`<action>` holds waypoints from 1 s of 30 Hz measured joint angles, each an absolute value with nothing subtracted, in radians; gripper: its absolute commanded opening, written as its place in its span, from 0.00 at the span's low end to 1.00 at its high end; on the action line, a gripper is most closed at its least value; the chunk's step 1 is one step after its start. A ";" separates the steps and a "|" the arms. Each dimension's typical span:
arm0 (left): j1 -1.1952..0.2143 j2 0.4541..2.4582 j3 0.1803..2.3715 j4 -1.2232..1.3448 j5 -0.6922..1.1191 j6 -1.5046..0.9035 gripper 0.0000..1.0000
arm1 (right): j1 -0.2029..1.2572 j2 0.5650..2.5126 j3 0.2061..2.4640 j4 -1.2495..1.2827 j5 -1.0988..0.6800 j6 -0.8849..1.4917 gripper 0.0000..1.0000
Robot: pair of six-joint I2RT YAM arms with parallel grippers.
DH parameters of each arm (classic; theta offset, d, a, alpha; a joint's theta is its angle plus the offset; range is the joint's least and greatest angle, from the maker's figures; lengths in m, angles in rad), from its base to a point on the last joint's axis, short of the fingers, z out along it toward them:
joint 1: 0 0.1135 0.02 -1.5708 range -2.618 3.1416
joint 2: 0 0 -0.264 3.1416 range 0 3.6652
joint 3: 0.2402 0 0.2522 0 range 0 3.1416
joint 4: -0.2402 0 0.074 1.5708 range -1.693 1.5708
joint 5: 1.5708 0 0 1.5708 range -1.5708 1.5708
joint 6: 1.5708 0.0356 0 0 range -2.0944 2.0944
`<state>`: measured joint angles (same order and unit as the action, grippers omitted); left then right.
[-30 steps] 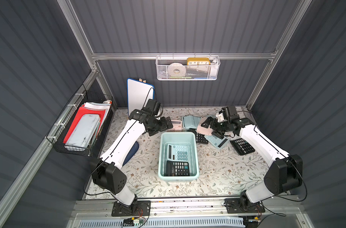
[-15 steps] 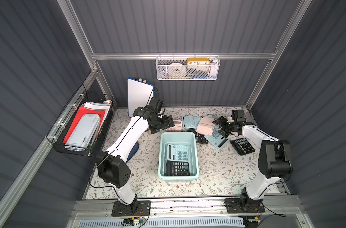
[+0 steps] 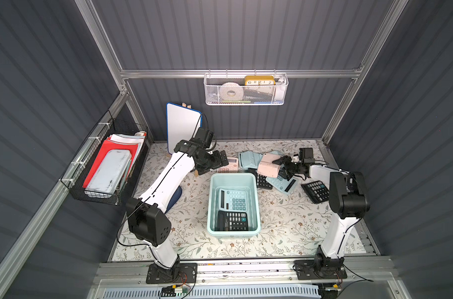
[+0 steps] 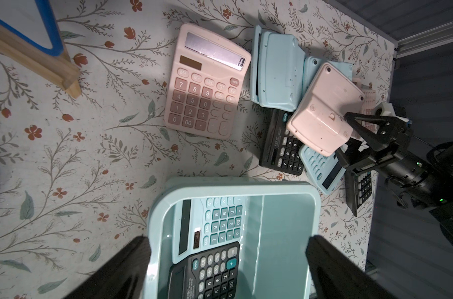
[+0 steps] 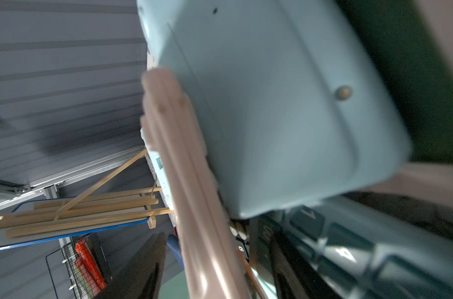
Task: Put the calculator in the storage box
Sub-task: Pick up the calculator at the center of the board.
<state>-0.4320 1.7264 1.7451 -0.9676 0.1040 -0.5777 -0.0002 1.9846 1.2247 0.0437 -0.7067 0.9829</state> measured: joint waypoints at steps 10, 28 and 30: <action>-0.432 1.718 1.710 -0.961 0.098 -0.596 0.99 | 0.024 2.018 1.225 0.176 -0.786 1.044 0.27; -0.419 1.735 1.942 -1.013 0.120 -0.639 1.00 | 0.102 1.672 1.244 -0.143 -0.627 0.889 0.12; -0.413 1.757 2.006 -1.033 0.135 -0.644 0.99 | 0.134 1.618 1.253 -0.213 -0.587 0.837 0.11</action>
<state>-0.4129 1.7565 2.0056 -1.0328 0.1349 -0.6441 0.1345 1.6180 1.2526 -0.2134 -0.5869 0.8371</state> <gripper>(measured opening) 0.995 0.289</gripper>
